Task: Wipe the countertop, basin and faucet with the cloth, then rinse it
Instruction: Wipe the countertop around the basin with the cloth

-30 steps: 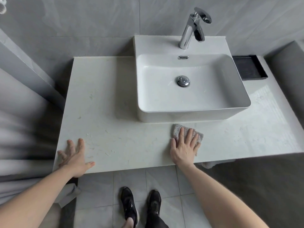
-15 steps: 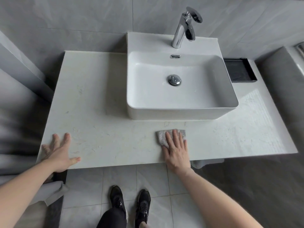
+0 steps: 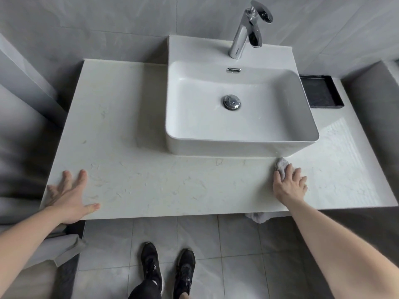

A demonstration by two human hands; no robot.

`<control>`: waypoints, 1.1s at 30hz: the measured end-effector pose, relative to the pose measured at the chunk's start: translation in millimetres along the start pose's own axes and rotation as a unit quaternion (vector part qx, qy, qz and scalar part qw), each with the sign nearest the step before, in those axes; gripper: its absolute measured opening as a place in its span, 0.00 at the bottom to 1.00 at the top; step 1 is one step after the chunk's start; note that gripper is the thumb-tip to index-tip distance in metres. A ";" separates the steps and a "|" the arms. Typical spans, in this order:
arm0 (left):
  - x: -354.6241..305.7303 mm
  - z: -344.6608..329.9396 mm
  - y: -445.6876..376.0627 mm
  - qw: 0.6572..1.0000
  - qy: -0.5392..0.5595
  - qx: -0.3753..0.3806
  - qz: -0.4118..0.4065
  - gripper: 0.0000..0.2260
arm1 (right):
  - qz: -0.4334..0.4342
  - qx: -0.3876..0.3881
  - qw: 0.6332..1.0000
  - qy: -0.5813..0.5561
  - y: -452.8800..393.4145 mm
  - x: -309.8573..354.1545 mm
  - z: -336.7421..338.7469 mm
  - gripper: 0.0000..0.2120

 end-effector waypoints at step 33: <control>-8.3 15.7 11.3 1.000 -0.004 0.029 0.005 0.53 | 0.055 -0.063 0.995 -0.058 72.3 26.7 -35.2 0.35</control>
Point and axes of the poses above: each hand's wrist, its own y-axis away from the middle knuckle, its own z-axis out of the back of the hand, x = y × z, the point moved 1 cm from there along -y, towards the middle knuckle, and after that the axes turned 11 degrees about -x, right-handed, at the moved point
